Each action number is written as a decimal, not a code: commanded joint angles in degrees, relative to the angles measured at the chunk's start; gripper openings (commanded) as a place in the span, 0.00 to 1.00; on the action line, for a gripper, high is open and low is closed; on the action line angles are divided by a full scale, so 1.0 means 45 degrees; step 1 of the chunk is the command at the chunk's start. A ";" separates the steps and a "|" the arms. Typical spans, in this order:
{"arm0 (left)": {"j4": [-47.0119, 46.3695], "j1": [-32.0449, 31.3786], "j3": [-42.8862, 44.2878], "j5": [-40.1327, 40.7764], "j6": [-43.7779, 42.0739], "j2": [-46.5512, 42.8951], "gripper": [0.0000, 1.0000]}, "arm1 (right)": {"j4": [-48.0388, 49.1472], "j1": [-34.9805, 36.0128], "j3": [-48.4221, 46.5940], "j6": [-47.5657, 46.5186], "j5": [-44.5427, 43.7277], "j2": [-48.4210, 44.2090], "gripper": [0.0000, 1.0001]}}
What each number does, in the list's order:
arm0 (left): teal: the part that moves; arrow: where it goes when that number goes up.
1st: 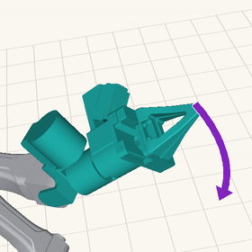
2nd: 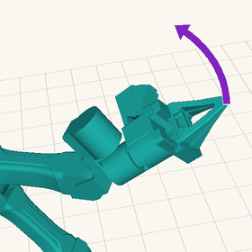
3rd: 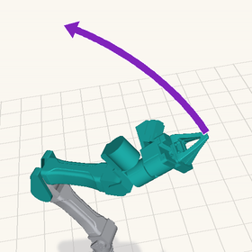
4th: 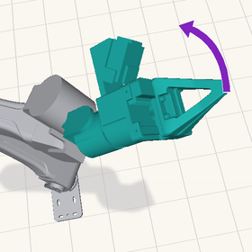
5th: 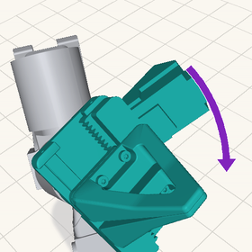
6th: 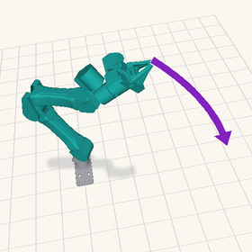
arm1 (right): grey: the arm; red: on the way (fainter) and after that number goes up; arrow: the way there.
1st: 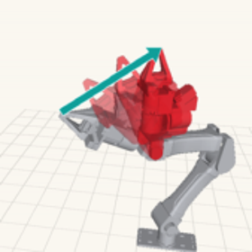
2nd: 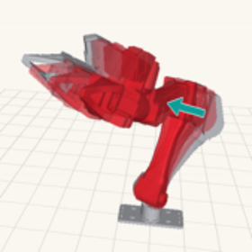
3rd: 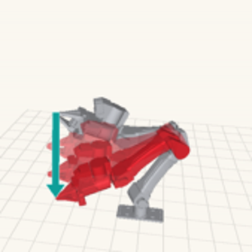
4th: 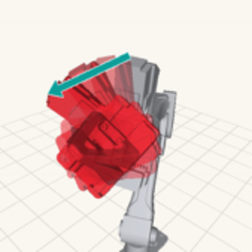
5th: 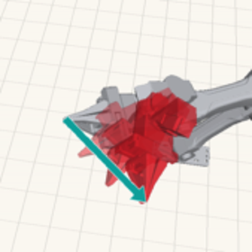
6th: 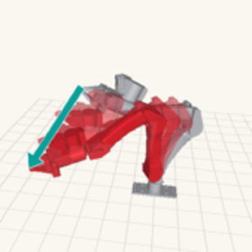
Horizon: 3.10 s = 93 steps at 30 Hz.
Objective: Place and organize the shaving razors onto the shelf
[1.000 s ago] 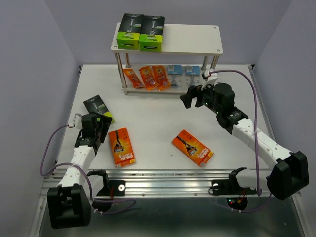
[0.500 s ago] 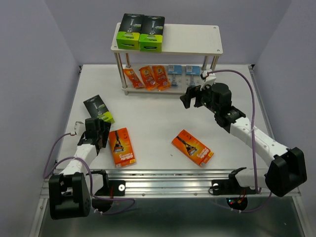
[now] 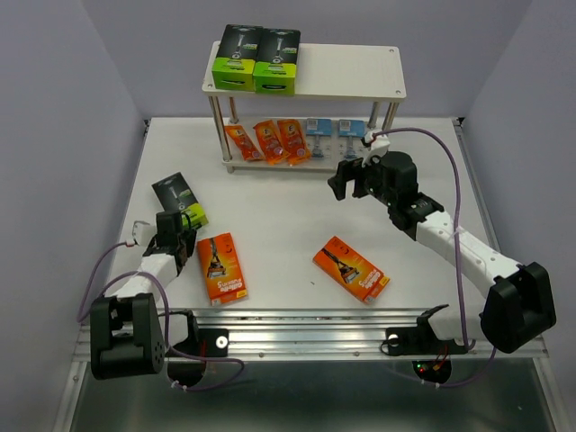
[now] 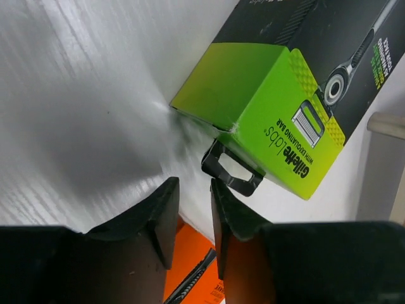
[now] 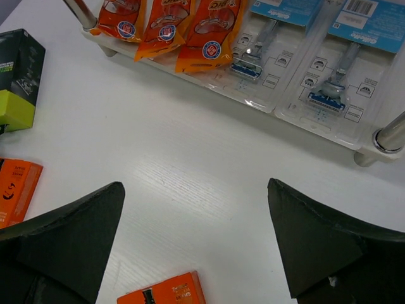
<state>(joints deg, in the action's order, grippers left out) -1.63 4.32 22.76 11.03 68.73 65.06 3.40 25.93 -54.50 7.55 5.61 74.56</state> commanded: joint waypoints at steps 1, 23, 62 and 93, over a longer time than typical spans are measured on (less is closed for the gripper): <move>-0.0731 0.0115 0.0683 0.0089 -0.0116 0.0464 0.29 | -0.0148 -0.0021 -0.0350 -0.0446 0.0313 -0.0222 1.00; 0.1924 0.0115 0.1054 -0.3935 -0.1328 -0.4594 0.00 | 0.1216 0.5468 -0.0407 -0.7049 -0.0601 0.1494 1.00; -0.1182 0.0330 0.0976 -0.0241 -0.0077 0.1345 0.00 | 0.0613 0.5819 -0.1169 -0.7691 -0.2594 0.3273 1.00; 0.4052 0.0232 0.1933 -0.5009 -0.1172 -0.6389 0.00 | 0.3969 0.8846 -0.2654 -1.4431 0.0220 0.5986 1.00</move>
<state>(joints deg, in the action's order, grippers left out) 14.96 5.61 26.48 -8.84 64.31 41.52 13.08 64.31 -64.38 -53.39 5.30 99.77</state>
